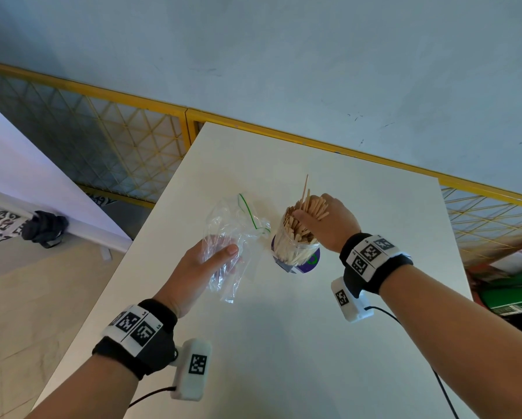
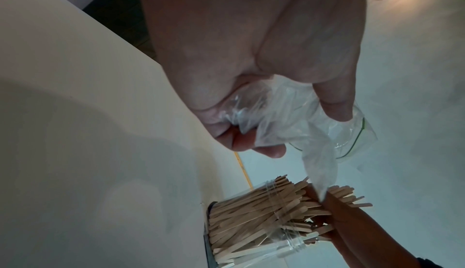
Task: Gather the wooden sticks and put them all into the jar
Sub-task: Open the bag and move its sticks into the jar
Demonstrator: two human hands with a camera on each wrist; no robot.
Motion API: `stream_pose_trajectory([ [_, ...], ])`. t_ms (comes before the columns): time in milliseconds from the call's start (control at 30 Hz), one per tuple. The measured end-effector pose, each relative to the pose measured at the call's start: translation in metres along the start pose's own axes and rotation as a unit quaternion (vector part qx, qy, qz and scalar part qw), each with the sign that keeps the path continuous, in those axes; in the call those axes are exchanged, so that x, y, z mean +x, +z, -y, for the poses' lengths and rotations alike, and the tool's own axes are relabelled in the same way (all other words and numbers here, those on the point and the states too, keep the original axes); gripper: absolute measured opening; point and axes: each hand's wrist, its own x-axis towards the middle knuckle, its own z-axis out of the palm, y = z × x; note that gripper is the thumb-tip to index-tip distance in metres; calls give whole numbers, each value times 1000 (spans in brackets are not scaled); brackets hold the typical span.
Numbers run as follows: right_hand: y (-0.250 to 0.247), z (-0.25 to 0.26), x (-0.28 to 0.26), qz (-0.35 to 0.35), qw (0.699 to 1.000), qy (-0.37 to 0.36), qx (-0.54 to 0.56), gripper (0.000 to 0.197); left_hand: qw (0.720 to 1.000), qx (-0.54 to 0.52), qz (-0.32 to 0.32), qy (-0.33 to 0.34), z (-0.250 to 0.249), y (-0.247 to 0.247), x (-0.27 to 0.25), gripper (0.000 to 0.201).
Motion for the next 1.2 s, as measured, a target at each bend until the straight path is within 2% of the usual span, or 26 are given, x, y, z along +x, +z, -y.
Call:
stream_pose_trajectory([
  [67, -2, 2, 0, 5, 1000, 2, 25, 47, 1000, 2, 0, 1, 1, -1, 1, 54],
  [133, -9, 5, 1, 4, 998, -2, 62, 55, 1000, -1, 0, 2, 2, -2, 1, 54],
  [267, -25, 16, 3, -93, 985, -76, 125, 58, 1000, -18, -7, 5, 1, -3, 1, 59],
  [333, -25, 24, 8, -85, 972, -86, 199, 54, 1000, -14, -6, 2, 2, -3, 2, 57],
  [367, -23, 27, 11, -64, 973, -94, 200, 49, 1000, -10, -6, 1, 3, -2, 2, 56],
  [500, -5, 36, 12, 26, 986, -126, 104, 28, 1000, 9, -11, 5, 7, -4, 0, 54],
  [567, -1, 37, 10, 20, 986, -119, 114, 27, 1000, 17, -13, 6, 9, -7, -1, 56],
  [633, -1, 33, 6, -24, 987, -119, 101, 30, 1000, 21, -17, 7, 10, -11, -2, 59],
  [733, 3, 18, -3, -62, 986, -155, -13, 37, 999, 24, -24, 9, 8, -13, -1, 60],
  [800, 9, 10, -7, -40, 983, -173, -44, 40, 999, 27, -27, 12, 6, -12, 0, 56],
  [900, 13, 11, 0, -3, 985, -162, -53, 42, 999, 34, -24, 11, 5, -10, 2, 58],
  [1067, 22, 15, 14, 25, 981, -152, -114, 37, 998, 57, -16, 8, 7, -9, 5, 55],
  [1200, 23, 14, 14, 55, 982, -151, -104, 37, 998, 69, -12, 7, 6, -12, 9, 54],
])
